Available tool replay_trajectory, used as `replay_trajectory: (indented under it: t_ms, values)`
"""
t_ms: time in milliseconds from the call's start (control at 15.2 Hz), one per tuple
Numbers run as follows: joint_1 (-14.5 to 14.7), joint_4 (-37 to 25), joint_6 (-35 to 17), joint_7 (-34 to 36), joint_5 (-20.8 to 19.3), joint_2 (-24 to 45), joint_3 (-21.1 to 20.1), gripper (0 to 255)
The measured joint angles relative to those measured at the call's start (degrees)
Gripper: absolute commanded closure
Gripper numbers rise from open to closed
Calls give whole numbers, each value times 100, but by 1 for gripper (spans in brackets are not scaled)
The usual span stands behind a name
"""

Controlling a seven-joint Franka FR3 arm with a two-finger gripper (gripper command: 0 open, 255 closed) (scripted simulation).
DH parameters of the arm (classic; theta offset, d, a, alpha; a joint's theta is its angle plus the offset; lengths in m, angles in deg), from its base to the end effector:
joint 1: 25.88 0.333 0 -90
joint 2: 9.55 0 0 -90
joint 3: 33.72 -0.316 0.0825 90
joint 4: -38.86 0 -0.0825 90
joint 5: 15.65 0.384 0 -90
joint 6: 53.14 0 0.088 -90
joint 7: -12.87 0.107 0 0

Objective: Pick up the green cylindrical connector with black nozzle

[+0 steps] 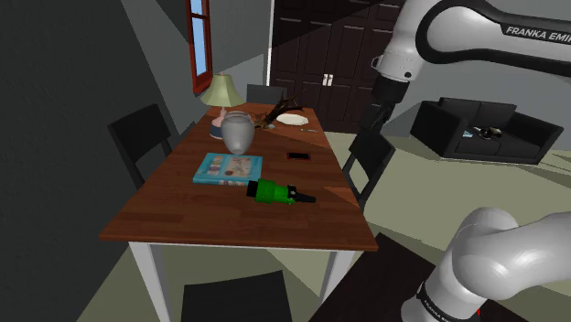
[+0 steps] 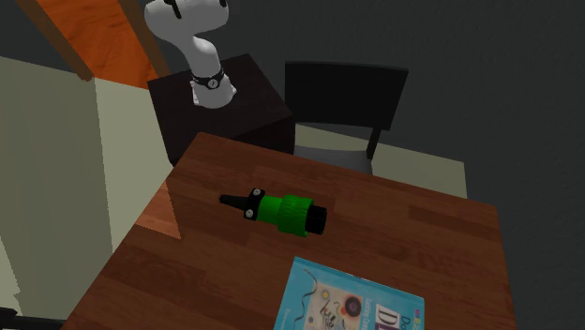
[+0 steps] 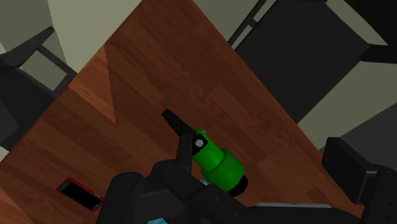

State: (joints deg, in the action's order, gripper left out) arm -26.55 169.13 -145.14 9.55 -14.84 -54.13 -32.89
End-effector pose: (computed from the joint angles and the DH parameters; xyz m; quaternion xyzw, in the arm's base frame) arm 0.3128 -0.0084 0.6304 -0.9983 -0.0178 -0.0555 0.0099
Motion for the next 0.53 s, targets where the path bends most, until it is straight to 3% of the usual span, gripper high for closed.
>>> replay_trajectory:
  t_ms: [132, 528]
  values:
    - [-10, 51, -75, 44, 15, 43, -10, 0]
    - [-126, 237, -934, 498, 172, 923, -90, 0]
